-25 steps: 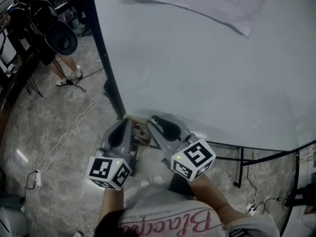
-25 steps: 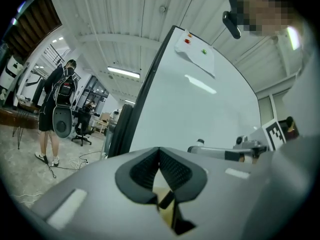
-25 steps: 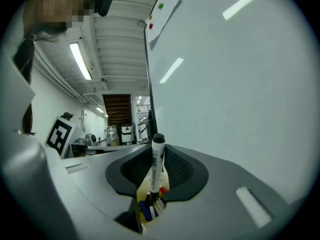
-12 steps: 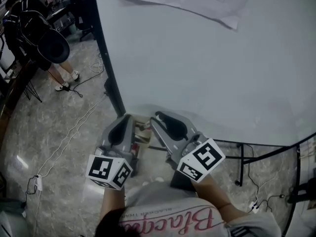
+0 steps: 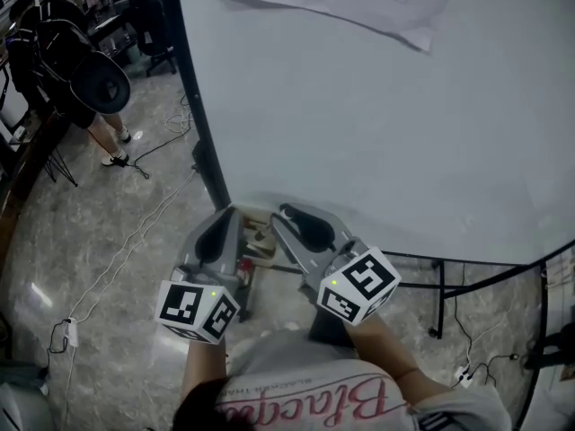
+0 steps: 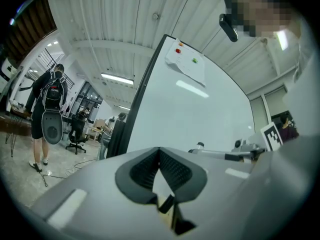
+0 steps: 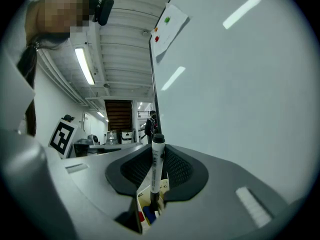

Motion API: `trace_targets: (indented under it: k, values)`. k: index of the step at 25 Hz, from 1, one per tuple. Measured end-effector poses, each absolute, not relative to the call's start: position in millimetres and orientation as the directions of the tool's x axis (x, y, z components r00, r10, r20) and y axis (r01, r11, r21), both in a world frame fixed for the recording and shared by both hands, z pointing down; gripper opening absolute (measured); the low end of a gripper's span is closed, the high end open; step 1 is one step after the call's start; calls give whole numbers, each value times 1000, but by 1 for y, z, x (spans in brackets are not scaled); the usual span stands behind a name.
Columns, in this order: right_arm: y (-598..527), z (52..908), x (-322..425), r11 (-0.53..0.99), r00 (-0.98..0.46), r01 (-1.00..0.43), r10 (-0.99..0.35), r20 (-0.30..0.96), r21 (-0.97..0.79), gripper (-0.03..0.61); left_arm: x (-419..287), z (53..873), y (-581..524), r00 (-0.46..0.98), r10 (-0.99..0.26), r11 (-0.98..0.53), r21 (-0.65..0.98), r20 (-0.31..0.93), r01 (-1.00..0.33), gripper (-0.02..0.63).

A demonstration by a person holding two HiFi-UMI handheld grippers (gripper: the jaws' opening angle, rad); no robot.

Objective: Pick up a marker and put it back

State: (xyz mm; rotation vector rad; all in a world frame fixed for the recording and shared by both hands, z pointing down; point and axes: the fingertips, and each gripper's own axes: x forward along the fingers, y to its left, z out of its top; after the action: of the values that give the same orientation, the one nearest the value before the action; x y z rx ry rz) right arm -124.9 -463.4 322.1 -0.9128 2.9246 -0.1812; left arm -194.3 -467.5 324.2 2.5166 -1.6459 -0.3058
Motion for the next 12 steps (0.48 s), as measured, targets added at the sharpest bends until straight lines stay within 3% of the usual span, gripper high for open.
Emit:
trace_targets:
  k: [12]
  values:
    - [-470,408,-152,793,-824,-566,-534,189,-225,79,-197,334,-467,393,-915,-403,225,-90,-887,-2]
